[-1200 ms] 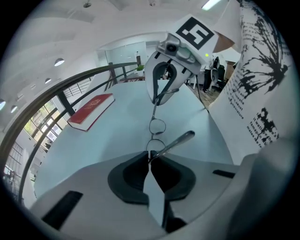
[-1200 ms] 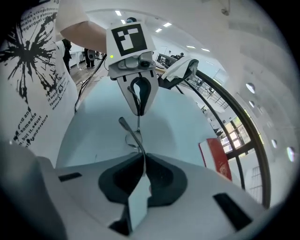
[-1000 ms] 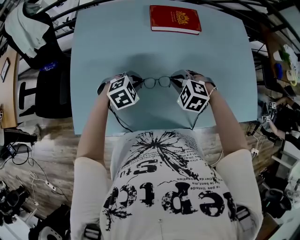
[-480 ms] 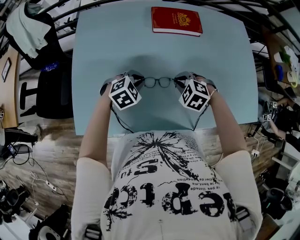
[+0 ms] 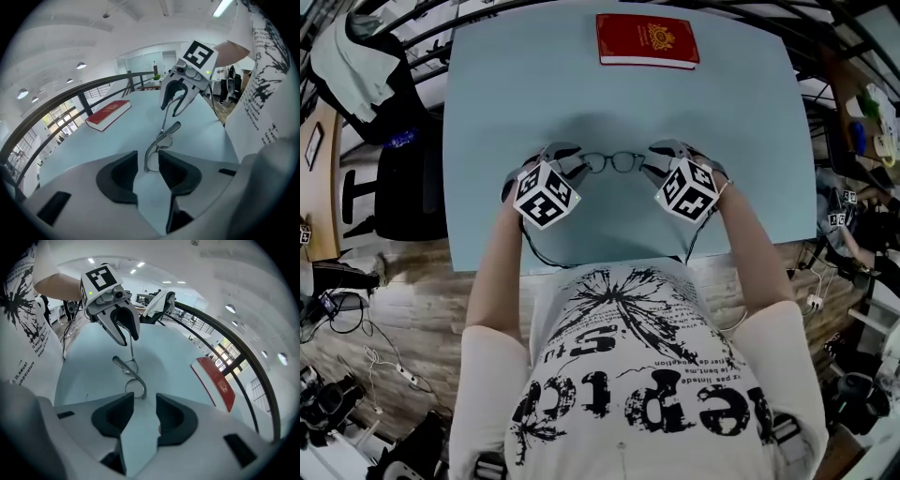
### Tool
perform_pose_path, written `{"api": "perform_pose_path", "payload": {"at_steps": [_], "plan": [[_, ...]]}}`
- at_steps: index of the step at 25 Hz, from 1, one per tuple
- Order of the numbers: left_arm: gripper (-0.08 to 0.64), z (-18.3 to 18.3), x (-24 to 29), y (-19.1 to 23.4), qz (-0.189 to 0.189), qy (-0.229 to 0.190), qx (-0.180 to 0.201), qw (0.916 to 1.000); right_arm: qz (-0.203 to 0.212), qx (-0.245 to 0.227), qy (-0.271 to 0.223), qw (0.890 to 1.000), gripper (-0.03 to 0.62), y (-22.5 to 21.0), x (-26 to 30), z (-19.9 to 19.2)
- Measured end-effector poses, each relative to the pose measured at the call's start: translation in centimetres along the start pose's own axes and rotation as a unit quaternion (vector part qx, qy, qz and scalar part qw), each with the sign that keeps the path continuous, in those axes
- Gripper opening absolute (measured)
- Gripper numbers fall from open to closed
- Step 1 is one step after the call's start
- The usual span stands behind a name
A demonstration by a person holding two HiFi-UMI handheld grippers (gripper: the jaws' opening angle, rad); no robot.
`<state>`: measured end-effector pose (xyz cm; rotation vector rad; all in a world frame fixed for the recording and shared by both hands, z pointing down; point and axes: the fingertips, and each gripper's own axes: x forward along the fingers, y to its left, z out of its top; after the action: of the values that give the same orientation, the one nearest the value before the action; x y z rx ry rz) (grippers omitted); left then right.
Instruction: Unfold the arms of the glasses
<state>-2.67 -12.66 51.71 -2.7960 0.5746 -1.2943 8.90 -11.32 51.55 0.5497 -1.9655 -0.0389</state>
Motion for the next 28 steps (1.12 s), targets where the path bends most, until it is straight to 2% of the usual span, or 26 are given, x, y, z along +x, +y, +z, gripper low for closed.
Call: {"api": "perform_pose_path", "payload": {"at_steps": [4,7,10,14,18,21,23,25,28], "plan": [[0.141,-0.1,-1.7,-0.1,0.051,-0.018,-0.026,0.9982,-0.029,0.030,-0.027,0.999,0.156,0.0,-1.6,-0.6],[0.137,0.2,-4.0,-0.6,0.105,-0.052,-0.066,0.9909,-0.070,0.084,-0.066,0.992,0.102,0.0,-3.6,-0.8],[0.096,1.3,-6.7,-1.0,0.160,-0.100,-0.124,0.9741,-0.116,0.136,-0.114,0.977,0.054,0.0,-6.1,-0.6],[0.040,3.5,-10.4,-1.8,0.211,-0.162,-0.183,0.9464,-0.158,0.198,-0.193,0.948,0.013,0.0,-9.9,0.7],[0.026,6.6,-14.1,-3.0,0.244,-0.226,-0.183,0.9253,-0.175,0.218,-0.276,0.920,0.012,0.0,-14.4,2.7],[0.023,8.6,-17.0,-3.7,0.271,-0.267,-0.179,0.9073,-0.193,0.213,-0.333,0.898,0.011,0.1,-17.8,4.4],[0.022,9.7,-18.7,-3.9,0.287,-0.286,-0.177,0.8968,-0.206,0.204,-0.359,0.887,0.011,0.1,-19.7,5.3],[0.021,10.6,-20.0,-4.2,0.296,-0.296,-0.170,0.8921,-0.218,0.196,-0.375,0.880,0.011,0.2,-21.1,6.0],[0.021,11.7,-20.7,-4.7,0.292,-0.294,-0.157,0.8963,-0.220,0.196,-0.388,0.873,0.009,0.3,-22.2,6.5]]}}
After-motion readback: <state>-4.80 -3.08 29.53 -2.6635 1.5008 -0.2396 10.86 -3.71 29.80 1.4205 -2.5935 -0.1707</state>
